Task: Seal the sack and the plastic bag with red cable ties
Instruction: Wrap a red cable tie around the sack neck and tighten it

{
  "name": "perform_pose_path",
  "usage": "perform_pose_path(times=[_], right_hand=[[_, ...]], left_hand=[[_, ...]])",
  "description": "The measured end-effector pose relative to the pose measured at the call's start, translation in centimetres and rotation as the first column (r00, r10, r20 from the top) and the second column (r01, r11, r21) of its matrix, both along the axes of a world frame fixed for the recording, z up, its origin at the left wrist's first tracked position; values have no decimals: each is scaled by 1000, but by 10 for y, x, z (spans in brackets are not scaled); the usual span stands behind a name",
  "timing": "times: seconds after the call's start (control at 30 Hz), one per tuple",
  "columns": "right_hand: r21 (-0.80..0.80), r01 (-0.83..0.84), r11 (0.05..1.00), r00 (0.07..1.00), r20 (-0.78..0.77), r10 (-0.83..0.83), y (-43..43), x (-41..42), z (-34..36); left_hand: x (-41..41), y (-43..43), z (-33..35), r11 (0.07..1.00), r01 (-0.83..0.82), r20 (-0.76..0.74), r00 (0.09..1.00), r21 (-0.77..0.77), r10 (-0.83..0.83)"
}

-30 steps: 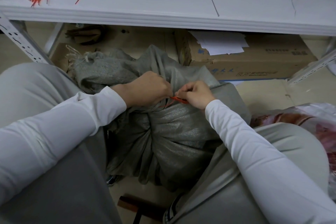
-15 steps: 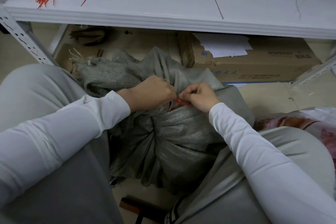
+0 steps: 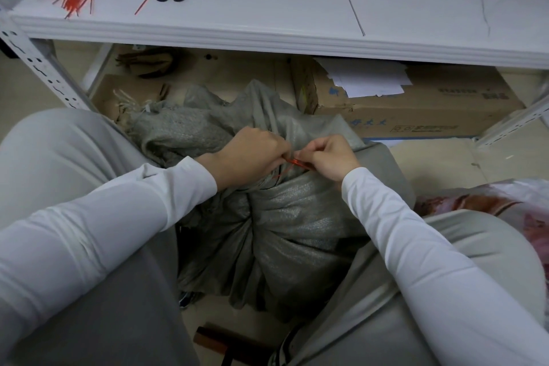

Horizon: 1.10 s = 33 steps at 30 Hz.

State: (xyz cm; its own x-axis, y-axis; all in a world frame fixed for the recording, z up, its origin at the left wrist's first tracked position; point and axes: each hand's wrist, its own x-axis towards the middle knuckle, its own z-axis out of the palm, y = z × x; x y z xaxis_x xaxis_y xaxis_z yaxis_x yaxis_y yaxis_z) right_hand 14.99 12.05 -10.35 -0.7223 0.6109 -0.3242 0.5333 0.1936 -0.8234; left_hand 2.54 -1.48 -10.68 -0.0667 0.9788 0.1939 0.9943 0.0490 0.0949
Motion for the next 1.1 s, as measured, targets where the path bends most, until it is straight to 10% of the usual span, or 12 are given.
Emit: perform_pose_path(times=[0.27, 0.8, 1.1], right_hand=[[-152, 76, 985, 996, -31, -82, -3, 4, 2], [111, 48, 993, 999, 10, -50, -6, -4, -6], [-223, -70, 972, 997, 4, 72, 8, 4, 12]], left_hand=[[2, -2, -6, 985, 143, -39, 989, 94, -140], [3, 0, -8, 974, 194, -46, 981, 115, -190], [0, -4, -11, 988, 80, 52, 995, 133, -88]])
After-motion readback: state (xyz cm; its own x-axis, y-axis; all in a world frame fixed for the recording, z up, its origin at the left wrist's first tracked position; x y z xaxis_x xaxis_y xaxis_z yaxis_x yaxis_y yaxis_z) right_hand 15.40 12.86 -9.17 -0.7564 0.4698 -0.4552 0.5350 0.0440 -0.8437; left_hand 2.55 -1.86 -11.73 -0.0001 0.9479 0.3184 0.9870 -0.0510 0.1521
